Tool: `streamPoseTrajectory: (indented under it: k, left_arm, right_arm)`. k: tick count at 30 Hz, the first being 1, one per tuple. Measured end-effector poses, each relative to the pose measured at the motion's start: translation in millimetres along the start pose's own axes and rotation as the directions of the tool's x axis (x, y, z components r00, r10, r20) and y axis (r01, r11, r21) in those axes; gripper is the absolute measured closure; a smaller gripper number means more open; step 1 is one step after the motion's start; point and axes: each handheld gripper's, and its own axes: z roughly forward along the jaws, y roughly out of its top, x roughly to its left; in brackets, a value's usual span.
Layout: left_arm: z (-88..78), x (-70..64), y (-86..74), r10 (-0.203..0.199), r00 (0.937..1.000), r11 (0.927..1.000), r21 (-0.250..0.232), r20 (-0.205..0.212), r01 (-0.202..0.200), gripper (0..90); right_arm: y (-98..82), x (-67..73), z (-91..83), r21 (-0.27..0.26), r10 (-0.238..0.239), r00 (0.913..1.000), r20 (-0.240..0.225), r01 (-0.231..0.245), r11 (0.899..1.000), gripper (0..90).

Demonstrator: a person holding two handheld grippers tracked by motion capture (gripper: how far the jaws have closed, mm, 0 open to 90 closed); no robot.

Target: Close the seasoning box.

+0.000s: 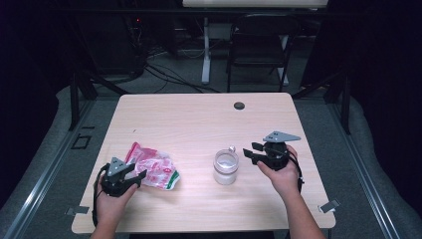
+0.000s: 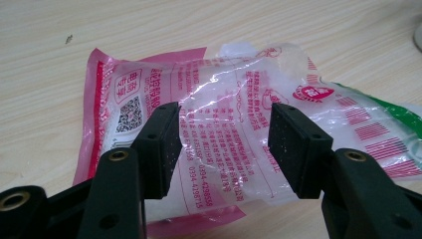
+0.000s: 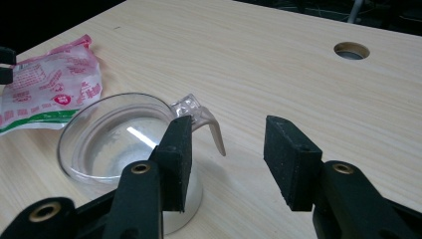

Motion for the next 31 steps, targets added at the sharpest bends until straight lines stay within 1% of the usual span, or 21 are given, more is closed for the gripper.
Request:
streamPoseTrajectory:
  k: [2,7,8,11,15,16,17,18,19,21,22,26,29,31]
  left_arm:
    - [1.7,-0.4,-0.7,-0.005,1.0,1.0,0.004,0.0,0.005,46.4]
    - [3.8,0.3,-1.1,0.0,1.0,0.9999,0.017,-0.003,0.0,46.1]
    - [4.0,0.4,-1.0,0.001,1.0,0.9998,0.017,-0.003,-0.001,46.1]
    - [4.5,0.1,-0.5,0.005,1.0,0.9998,0.016,0.005,-0.006,45.9]
    - [4.7,-1.3,0.6,0.014,0.9999,0.9998,0.011,0.008,-0.014,45.8]
    - [4.6,-1.7,0.8,0.019,0.9998,0.9997,0.014,0.007,-0.019,45.6]
    - [5.1,-2.4,0.6,0.016,0.9998,0.9998,0.013,0.009,-0.016,45.6]
    - [5.2,-2.4,0.6,0.025,0.9996,0.9995,0.017,0.01,-0.026,45.5]
    - [5.4,-2.7,0.5,0.03,0.9995,0.9994,0.019,0.013,-0.03,45.5]
    - [5.1,-3.4,0.6,0.034,0.9993,0.9993,0.016,0.012,-0.035,45.4]
    - [5.0,-3.8,0.8,0.032,0.9994,0.9994,0.012,0.013,-0.032,45.4]
    - [5.0,-3.8,1.0,0.03,0.9994,0.9995,0.011,0.016,-0.03,45.1]
    - [5.6,-3.9,1.4,0.03,0.9994,0.9995,0.01,0.019,-0.031,45.1]
    - [5.0,-4.2,2.3,0.033,0.9992,0.9994,0.006,0.021,-0.033,44.9]
  right_arm:
    - [-1.9,-2.3,1.3,-0.003,0.015,0.9999,0.001,-0.015,1.0,53.9]
    - [-7.1,-8.5,5.1,0.015,0.029,0.9991,0.03,-0.029,0.999,53.9]
    - [-8.2,-9.9,6.0,0.023,0.022,0.999,0.04,-0.023,0.999,53.9]
    - [-13.1,-13.0,9.5,0.03,0.042,0.9978,0.052,-0.043,0.999,53.9]
    - [-17.9,-16.7,12.8,0.031,0.054,0.9951,0.084,-0.056,0.998,53.9]
    - [-19.7,-18.0,14.3,0.035,0.058,0.9942,0.09,-0.061,0.997,53.9]
    - [-22.1,-20.1,16.4,0.042,0.063,0.9933,0.097,-0.067,0.997,53.9]
    - [-23.6,-21.6,17.5,0.05,0.065,0.9927,0.102,-0.07,0.996,53.9]
    - [-25.6,-23.0,19.3,0.056,0.075,0.992,0.102,-0.081,0.995,53.9]
    - [-28.3,-24.7,22.3,0.072,0.079,0.9911,0.106,-0.087,0.994,53.8]
    - [-28.8,-24.7,22.9,0.076,0.075,0.9907,0.113,-0.084,0.994,53.6]
    - [-29.6,-22.3,24.7,0.062,0.067,0.9911,0.115,-0.075,0.995,53.2]
    - [-32.1,-23.4,26.3,0.076,0.067,0.9901,0.124,-0.076,0.994,52.0]
    - [-33.1,-24.2,27.3,0.073,0.075,0.9888,0.13,-0.084,0.994,51.1]
